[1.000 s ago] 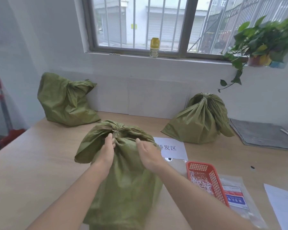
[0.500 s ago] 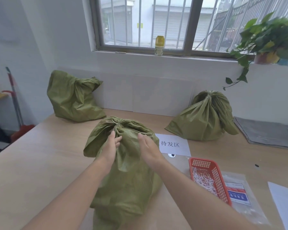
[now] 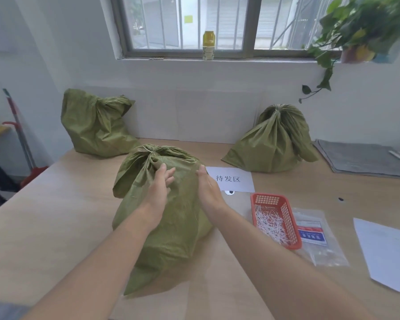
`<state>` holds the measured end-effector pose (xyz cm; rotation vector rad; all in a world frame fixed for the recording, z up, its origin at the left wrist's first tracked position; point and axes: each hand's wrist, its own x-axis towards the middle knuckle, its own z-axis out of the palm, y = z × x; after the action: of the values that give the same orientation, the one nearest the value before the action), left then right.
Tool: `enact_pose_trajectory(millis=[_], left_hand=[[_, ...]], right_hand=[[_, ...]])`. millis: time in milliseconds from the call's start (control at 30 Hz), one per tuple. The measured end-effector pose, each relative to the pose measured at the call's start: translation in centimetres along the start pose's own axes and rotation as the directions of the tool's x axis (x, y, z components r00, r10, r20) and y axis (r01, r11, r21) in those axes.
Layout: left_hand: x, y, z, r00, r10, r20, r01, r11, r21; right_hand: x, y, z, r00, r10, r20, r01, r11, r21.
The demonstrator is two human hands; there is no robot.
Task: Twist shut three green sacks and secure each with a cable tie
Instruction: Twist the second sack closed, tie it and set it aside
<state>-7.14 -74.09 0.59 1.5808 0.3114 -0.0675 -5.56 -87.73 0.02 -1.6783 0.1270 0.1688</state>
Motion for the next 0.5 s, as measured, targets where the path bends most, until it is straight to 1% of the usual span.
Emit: enact_pose_trajectory(millis=[100,167,300,367,500], left_hand=[[-1.0,-0.4,1.9,0.999,-0.001,0.052,0.002,1.0,-0.012],[-1.7,-1.0,3.3,0.996,-0.024,0.089,0.026,1.0,-0.012],[-3.6,-3.2,6.0,0.98,-0.064,0.187,0.067,0.998,-0.009],[-4.5,-4.7,7.7,0.97,-0.079,0.231,0.08,0.997,0.003],[-6.5,-7.7,11.4,0.945,-0.166,0.283,0.156,0.986,0.058]], right_hand=[[-2.1,1.0,-1.4,0.999,0.018,-0.048,-0.016,0.999,0.033],[-3.5,1.9,-2.6,0.992,0.047,-0.114,-0.042,0.998,0.045],[-6.7,4.7,-5.4,0.975,0.071,-0.208,-0.057,0.996,0.073],[-7.8,6.7,-6.9,0.966,0.076,-0.248,-0.065,0.996,0.055],[-9.6,10.1,-10.0,0.924,0.168,-0.342,-0.154,0.986,0.068]])
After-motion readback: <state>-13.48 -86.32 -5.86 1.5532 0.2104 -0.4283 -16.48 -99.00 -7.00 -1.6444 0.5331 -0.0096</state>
